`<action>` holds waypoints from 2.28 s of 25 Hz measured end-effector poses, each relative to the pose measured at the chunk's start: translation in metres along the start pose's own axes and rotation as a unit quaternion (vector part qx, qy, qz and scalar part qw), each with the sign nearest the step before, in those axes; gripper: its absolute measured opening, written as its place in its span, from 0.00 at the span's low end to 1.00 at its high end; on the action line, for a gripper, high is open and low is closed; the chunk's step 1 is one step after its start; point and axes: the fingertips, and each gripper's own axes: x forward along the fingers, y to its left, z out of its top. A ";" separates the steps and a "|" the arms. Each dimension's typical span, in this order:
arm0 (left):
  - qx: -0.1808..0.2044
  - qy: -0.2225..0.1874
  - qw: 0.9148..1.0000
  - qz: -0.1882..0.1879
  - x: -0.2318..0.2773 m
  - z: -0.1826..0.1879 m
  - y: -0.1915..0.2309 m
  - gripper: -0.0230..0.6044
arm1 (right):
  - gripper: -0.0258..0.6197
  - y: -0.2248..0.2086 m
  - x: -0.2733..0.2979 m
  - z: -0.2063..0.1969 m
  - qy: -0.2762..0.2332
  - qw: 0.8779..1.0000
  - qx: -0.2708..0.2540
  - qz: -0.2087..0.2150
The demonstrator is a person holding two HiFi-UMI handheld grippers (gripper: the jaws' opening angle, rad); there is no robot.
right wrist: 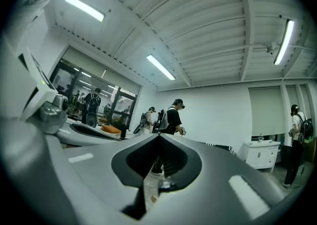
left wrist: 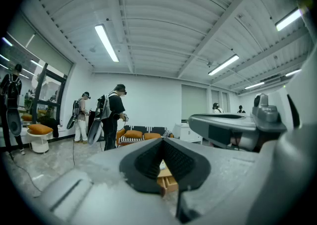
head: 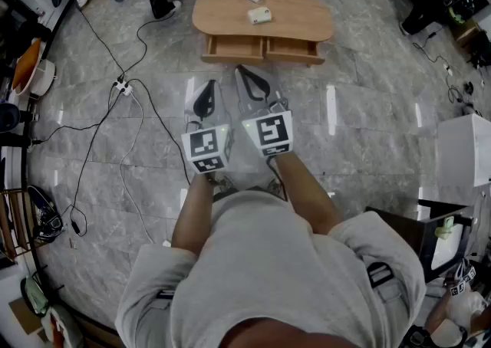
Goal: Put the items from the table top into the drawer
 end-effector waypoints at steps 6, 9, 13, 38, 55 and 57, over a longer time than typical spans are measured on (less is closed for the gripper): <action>-0.007 -0.006 1.000 -0.009 0.002 -0.004 0.037 0.07 | 0.05 0.024 0.022 -0.008 0.006 1.000 0.001 -0.007; -0.012 0.000 1.000 -0.015 0.004 -0.009 0.055 0.07 | 0.05 0.033 0.033 -0.009 0.018 1.000 0.006 -0.020; -0.019 0.005 1.000 -0.022 0.006 -0.014 0.074 0.07 | 0.05 0.041 0.045 -0.012 0.026 0.999 0.011 -0.040; -0.015 0.049 0.999 0.003 0.243 -0.015 0.148 0.07 | 0.05 -0.088 0.257 -0.079 0.052 0.998 0.041 -0.015; -0.033 0.103 0.994 -0.019 0.416 -0.047 0.211 0.07 | 0.05 -0.167 0.397 -0.157 0.108 0.991 0.070 -0.038; -0.039 0.104 0.993 -0.032 0.444 -0.045 0.218 0.07 | 0.05 -0.176 0.422 -0.163 0.108 0.991 0.065 -0.042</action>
